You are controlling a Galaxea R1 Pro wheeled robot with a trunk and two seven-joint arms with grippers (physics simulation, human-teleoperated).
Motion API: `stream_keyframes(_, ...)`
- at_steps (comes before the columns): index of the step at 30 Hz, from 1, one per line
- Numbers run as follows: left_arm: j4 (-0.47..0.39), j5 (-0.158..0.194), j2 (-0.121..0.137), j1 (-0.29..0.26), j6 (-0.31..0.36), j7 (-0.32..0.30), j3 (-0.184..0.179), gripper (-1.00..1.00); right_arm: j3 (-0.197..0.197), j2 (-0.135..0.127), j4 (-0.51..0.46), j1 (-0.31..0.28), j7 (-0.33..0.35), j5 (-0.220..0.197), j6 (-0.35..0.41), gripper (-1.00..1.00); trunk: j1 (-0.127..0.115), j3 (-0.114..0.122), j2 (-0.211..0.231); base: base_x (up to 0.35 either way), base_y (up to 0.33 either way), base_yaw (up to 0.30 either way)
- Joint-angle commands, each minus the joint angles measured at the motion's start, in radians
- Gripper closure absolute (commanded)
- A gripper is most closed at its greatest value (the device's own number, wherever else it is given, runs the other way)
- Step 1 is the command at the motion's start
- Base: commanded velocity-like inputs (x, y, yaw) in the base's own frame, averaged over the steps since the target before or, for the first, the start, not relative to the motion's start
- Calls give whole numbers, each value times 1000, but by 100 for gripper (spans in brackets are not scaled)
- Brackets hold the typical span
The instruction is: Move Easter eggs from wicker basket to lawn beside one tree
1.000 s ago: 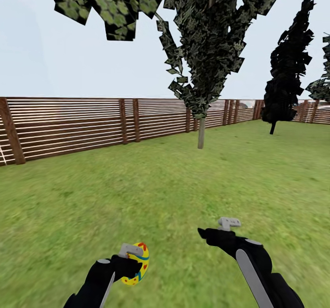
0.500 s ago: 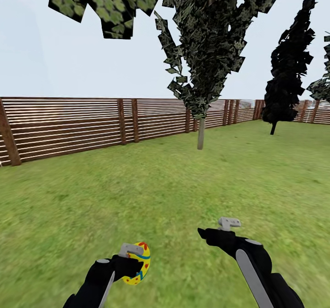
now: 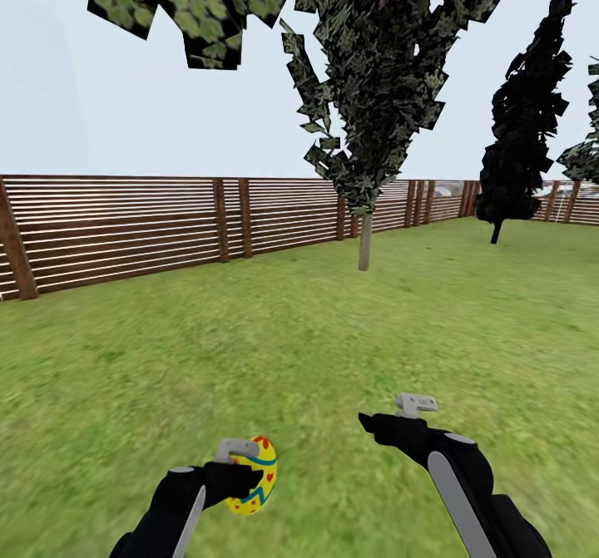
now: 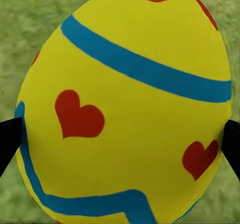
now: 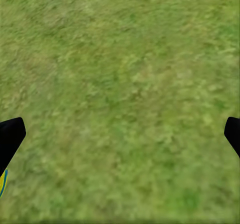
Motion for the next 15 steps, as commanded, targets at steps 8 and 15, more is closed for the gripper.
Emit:
stream_keyframes(8,79,27,-2,5,-9,210,0,100,8,-1,-4,-1,-11,-11,1,-100,31,-26,-57,0,0,0)
stream_keyframes(15,98,35,1,4,-43,231,7,100,9,3,-8,-1,-11,-11,3,-100,58,-48,-106,0,0,0)
